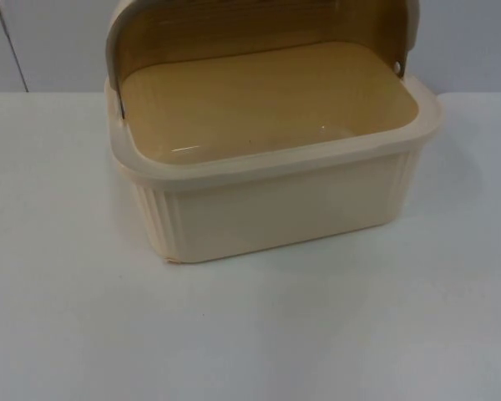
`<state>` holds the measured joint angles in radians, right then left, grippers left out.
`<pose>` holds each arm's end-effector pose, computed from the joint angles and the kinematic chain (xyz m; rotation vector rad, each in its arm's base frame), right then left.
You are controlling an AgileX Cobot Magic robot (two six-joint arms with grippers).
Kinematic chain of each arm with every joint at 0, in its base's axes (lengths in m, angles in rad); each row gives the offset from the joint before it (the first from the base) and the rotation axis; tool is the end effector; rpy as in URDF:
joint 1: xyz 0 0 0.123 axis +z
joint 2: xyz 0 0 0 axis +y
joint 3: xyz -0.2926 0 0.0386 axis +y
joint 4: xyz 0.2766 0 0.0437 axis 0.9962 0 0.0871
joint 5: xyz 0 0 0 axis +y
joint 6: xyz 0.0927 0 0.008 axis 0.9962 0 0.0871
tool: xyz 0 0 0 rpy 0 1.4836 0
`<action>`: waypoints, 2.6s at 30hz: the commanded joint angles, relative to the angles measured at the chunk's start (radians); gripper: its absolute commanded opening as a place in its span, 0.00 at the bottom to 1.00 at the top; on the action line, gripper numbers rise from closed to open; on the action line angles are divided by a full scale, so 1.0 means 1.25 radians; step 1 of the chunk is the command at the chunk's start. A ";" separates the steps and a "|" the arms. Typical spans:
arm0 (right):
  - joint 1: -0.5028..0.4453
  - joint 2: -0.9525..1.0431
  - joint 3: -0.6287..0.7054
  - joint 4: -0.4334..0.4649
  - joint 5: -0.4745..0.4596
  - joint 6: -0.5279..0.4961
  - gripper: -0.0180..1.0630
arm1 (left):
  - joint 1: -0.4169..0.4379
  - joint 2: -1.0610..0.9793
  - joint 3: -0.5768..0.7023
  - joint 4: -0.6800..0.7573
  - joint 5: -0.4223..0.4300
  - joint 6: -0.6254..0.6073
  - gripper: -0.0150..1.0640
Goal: Open the box lid with the left hand, place the block into the box with the right hand, then close the box lid with the left hand.
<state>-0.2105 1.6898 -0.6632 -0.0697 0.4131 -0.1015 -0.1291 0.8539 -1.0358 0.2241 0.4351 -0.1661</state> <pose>0.2672 -0.0598 0.1041 0.0706 2.9290 -0.1005 0.1920 -0.0161 0.4474 0.0748 1.7249 0.0135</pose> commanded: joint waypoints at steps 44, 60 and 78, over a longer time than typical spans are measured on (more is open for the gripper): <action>0.021 0.007 -0.541 0.009 0.478 0.056 0.02 | -0.001 -0.005 0.003 0.000 -0.011 -0.003 0.96; 0.219 -0.243 -0.668 -0.005 0.361 0.049 0.02 | -0.001 -0.005 0.003 0.000 -0.011 -0.003 0.96; 0.470 -0.369 -0.502 0.088 0.154 0.040 0.02 | -0.001 -0.005 0.003 0.002 -0.013 -0.003 0.96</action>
<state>0.3623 1.2420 -1.3142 0.0232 0.6570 -0.0461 -0.1291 0.8539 -1.0358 0.2241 0.4334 -0.1640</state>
